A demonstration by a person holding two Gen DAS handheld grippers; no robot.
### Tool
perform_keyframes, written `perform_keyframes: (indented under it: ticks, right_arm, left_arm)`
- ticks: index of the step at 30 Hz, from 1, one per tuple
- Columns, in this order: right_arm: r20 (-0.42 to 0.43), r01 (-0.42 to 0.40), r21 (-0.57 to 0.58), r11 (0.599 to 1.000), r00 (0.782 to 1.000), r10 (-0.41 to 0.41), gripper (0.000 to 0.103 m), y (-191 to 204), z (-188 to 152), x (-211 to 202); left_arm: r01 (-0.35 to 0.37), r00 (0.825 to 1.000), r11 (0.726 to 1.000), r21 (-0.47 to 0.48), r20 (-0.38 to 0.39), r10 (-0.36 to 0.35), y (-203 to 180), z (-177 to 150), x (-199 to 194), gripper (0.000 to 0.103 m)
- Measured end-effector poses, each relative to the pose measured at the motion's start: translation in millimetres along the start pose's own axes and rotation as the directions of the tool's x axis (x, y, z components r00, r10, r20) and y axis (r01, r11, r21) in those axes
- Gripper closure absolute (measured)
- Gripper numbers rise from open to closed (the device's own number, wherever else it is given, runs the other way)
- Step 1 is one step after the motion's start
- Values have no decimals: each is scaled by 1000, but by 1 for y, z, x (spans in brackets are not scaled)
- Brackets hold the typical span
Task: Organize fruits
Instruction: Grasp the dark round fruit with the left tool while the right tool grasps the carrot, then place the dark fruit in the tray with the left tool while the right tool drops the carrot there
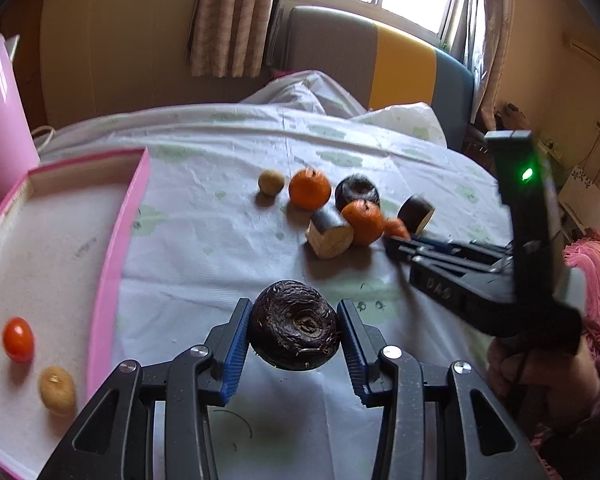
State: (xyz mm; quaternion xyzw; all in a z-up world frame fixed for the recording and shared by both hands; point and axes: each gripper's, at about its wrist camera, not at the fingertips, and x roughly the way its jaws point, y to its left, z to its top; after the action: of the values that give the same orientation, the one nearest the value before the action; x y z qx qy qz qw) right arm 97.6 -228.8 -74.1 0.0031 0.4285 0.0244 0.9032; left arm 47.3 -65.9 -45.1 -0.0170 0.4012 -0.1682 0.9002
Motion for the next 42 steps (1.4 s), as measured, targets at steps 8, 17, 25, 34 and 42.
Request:
perform_keyframes:
  ticks: [8, 17, 25, 34, 42]
  right_arm:
    - [7, -12, 10, 1000, 1000, 12, 84, -3, -1, 0]
    - [10, -22, 18, 1000, 1000, 22, 84, -4, -1, -1]
    - [11, -20, 15, 1000, 1000, 20, 84, -4, -1, -1]
    - [12, -17, 13, 1000, 1000, 17, 84, -4, -2, 0]
    - [15, -1, -1, 1000, 1000, 1, 84, -1, -2, -1]
  left_arm:
    - [-94, 995, 989, -117, 21, 97, 55, 28, -36, 59]
    - [-312, 949, 925, -217, -108, 295, 162, 40, -14, 59]
    - [-337, 941, 909, -245, -124, 316, 179, 39, 0, 54]
    - [-345, 938, 900, -266, -76, 337, 166, 31, -25, 46]
    - [-329, 943, 914, -239, -34, 331, 144, 20, -47, 46]
